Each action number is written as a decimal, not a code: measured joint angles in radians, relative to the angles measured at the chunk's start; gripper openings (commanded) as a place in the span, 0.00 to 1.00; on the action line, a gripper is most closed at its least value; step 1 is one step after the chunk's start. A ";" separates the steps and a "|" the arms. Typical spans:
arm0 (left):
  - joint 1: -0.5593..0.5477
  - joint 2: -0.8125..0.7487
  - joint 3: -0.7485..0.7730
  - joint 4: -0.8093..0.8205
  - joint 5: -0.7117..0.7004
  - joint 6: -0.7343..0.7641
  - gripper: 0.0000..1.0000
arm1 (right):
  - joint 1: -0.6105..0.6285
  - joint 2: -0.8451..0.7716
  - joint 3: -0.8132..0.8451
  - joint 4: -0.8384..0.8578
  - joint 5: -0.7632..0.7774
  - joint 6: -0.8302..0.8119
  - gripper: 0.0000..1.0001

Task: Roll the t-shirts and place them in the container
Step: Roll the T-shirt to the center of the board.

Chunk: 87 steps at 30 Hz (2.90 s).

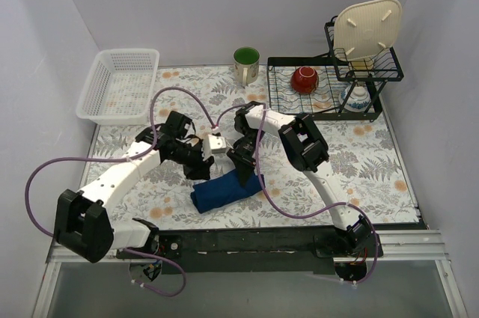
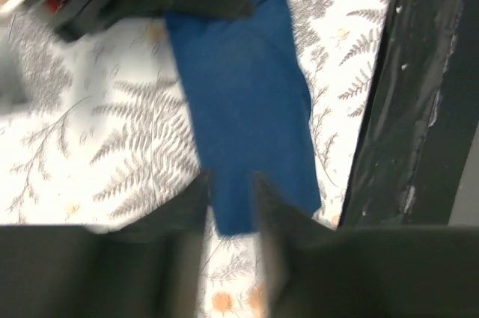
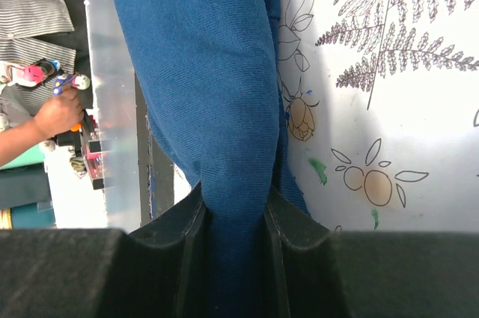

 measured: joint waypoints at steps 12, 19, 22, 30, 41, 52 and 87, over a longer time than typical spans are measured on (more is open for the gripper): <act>-0.126 0.121 -0.204 0.222 -0.024 -0.104 0.00 | -0.003 -0.006 -0.022 0.018 -0.011 0.026 0.18; -0.121 0.097 -0.272 0.337 -0.024 -0.136 0.00 | -0.029 -0.126 -0.132 0.057 -0.011 0.070 0.99; -0.121 0.096 -0.274 0.347 -0.018 -0.137 0.00 | -0.083 -0.251 -0.190 0.167 0.138 0.053 0.99; -0.121 0.094 -0.270 0.344 -0.003 -0.146 0.00 | -0.196 -0.652 -0.374 0.465 0.363 0.153 0.99; -0.115 0.134 -0.209 0.323 -0.017 -0.198 0.00 | 0.039 -0.686 -0.480 0.657 0.428 0.393 0.25; -0.107 0.125 -0.226 0.338 -0.040 -0.233 0.00 | 0.027 -0.593 -0.538 0.720 0.413 0.442 0.01; -0.063 0.055 -0.024 0.158 -0.099 -0.436 0.37 | 0.029 -0.412 -0.432 0.640 0.350 0.468 0.01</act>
